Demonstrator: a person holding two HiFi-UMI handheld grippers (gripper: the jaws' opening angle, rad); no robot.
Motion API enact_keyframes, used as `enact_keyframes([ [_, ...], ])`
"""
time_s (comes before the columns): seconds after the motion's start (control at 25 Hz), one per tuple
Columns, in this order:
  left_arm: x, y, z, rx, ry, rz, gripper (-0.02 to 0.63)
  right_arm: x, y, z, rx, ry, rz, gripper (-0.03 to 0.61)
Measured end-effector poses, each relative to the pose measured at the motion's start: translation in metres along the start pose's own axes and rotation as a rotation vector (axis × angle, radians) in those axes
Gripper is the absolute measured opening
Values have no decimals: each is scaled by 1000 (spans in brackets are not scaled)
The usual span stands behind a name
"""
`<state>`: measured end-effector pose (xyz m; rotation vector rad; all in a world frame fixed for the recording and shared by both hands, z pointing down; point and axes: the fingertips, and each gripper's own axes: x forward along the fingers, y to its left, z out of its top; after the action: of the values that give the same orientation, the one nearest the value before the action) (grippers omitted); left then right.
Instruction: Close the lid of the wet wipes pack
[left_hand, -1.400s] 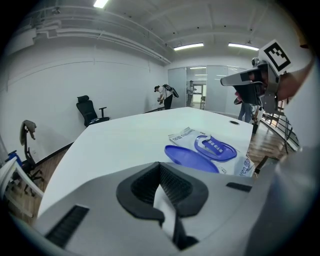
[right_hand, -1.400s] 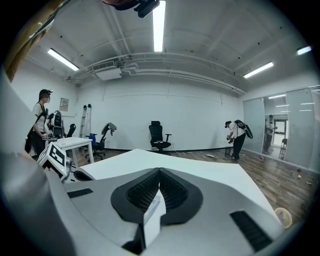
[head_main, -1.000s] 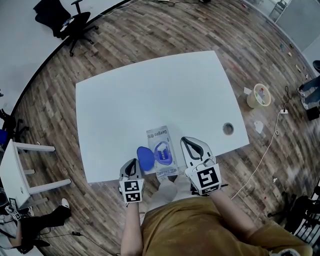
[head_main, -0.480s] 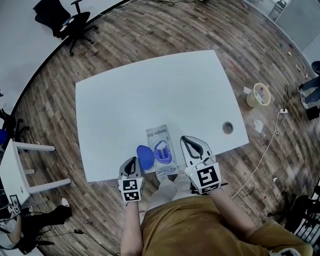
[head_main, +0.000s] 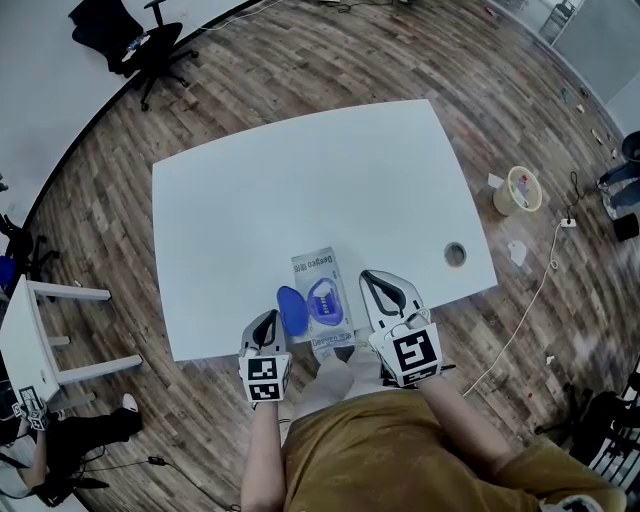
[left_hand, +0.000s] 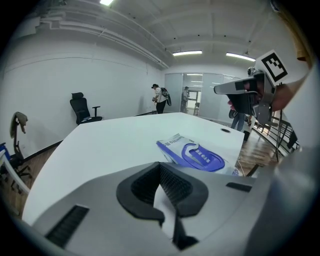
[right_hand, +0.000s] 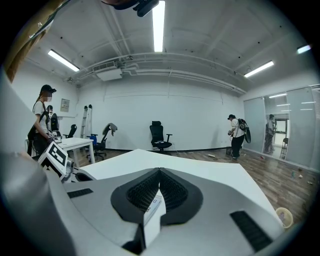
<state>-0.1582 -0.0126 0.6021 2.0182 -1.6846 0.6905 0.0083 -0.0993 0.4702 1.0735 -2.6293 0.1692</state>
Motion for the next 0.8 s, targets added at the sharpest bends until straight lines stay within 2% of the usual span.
enact_keyframes([
  [0.8, 4, -20, 26, 33, -51, -32, -5, -6, -3, -6, -2, 8, 3, 6],
])
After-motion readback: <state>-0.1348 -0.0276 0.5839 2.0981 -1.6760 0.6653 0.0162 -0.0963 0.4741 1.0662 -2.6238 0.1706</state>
